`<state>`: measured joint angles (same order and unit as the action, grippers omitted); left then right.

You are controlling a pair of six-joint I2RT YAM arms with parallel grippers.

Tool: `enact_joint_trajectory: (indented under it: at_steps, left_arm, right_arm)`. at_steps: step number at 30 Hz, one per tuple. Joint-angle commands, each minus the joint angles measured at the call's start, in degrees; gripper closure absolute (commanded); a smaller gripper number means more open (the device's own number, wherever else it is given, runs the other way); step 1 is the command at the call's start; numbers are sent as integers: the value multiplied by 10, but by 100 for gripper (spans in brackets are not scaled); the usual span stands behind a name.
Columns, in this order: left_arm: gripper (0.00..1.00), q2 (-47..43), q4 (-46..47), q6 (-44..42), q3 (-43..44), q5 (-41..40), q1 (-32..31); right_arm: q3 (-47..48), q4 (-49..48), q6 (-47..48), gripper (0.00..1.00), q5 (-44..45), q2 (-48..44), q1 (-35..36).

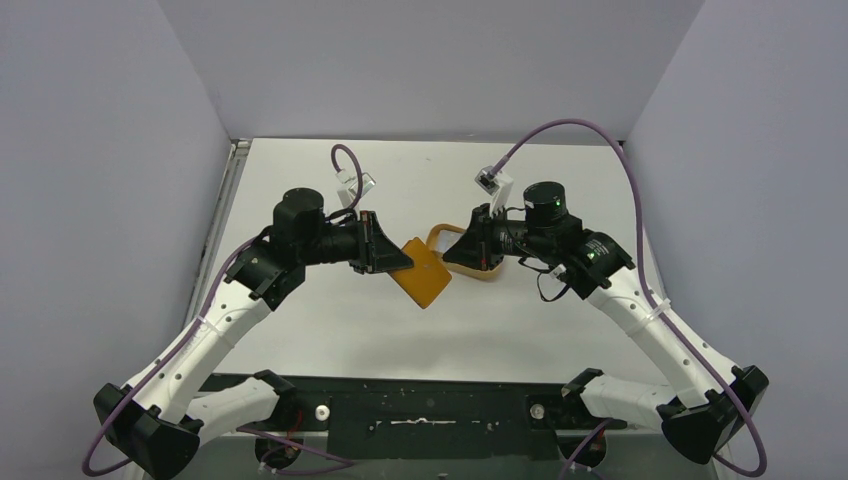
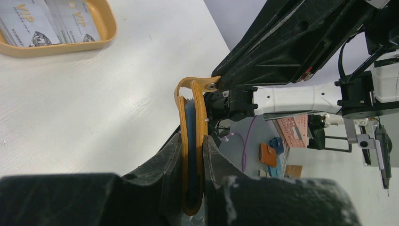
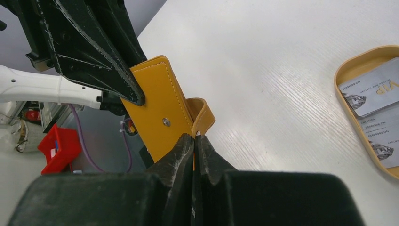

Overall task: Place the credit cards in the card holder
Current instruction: Close the card holder at the center of the board.

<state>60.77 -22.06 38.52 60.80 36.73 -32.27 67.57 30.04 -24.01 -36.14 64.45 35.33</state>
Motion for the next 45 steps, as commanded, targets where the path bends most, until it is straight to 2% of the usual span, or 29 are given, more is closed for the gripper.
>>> enact_joint_trajectory:
  at_steps: [1, 5, 12, 18, 45]
  left_arm:
    - [100, -12, 36, -1, 12, 12, -2]
    - [100, -2, 24, -11, 19, 8, -2]
    - [100, 31, -19, -39, 55, 1, -6]
    - [100, 43, -31, -47, 82, 4, -10]
    - [100, 48, -1, -21, 78, 14, -26]
  right_arm:
    - [15, -26, -12, 100, -20, -7, 1]
    - [37, -18, -16, 100, -37, -4, 0]
    - [106, 83, 43, 100, -49, 36, 10]
    - [124, 127, 69, 100, -11, 65, 29]
    - [103, 85, 41, 100, 43, 87, 57]
